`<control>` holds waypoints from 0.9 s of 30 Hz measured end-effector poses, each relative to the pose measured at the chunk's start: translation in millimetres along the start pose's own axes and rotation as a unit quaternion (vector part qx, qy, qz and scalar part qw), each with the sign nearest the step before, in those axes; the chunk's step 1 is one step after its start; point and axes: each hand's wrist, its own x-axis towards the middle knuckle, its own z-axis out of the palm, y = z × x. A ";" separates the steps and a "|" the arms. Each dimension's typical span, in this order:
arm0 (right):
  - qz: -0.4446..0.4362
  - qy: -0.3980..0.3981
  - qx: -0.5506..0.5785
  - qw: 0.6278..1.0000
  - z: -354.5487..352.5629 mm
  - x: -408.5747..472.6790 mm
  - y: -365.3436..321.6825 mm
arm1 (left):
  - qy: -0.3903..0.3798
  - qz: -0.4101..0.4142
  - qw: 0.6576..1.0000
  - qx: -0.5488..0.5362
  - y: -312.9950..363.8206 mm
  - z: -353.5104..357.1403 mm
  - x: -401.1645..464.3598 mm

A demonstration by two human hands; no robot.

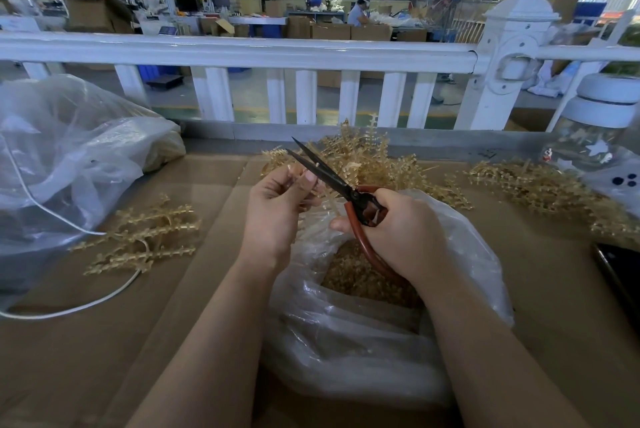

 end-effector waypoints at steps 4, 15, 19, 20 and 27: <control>0.006 -0.008 0.017 1.000 0.0 1.1 -0.8 | -0.004 0.001 1.000 0.001 0.4 0.2 0.1; 0.032 -0.019 0.062 0.997 3.8 1.8 2.6 | 0.035 -0.033 0.999 -0.018 3.9 3.3 -0.5; 0.067 -0.035 0.137 0.988 7.2 5.6 3.2 | 0.031 -0.058 0.998 -0.021 4.9 6.4 -2.5; 0.074 -0.039 0.156 0.984 7.7 6.7 3.1 | 0.018 -0.059 0.998 -0.011 4.3 6.7 -3.2; 0.136 0.029 0.271 0.953 -0.3 10.8 3.5 | -0.090 -0.127 0.987 0.032 5.9 2.0 -2.1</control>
